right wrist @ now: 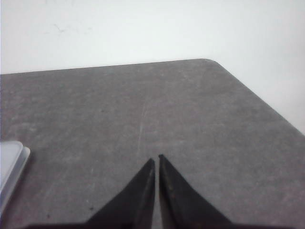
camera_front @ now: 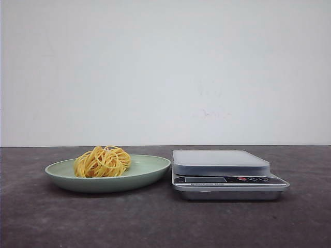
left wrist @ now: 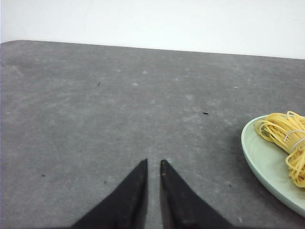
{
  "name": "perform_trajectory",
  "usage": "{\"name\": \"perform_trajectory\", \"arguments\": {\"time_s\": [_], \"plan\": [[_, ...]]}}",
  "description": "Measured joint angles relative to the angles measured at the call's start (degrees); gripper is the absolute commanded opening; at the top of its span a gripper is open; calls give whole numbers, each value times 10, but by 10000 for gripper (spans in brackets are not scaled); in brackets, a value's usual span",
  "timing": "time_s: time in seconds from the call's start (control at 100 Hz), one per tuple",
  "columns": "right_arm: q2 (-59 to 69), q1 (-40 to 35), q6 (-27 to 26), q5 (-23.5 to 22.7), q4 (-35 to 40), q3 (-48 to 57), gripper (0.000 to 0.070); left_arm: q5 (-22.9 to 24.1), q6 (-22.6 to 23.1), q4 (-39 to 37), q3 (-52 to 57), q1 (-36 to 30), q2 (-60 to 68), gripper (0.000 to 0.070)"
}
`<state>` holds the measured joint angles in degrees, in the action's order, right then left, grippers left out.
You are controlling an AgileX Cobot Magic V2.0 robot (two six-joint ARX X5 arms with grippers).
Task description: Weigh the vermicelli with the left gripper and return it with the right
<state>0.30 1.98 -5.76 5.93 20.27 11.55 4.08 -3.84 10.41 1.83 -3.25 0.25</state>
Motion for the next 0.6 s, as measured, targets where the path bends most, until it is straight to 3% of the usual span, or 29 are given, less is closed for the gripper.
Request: {"name": "perform_trajectory", "arguments": {"time_s": [0.19, 0.45, 0.6], "plan": [[0, 0, 0, -13, -9, -43, 7, 0, 0, 0, 0, 0, 0, 12], [0, 0, 0, -19, -123, -104, 7, 0, 0, 0, 0, 0, 0, 12], [0, 0, 0, -25, -129, -108, 7, 0, 0, 0, 0, 0, 0, 12]]}}
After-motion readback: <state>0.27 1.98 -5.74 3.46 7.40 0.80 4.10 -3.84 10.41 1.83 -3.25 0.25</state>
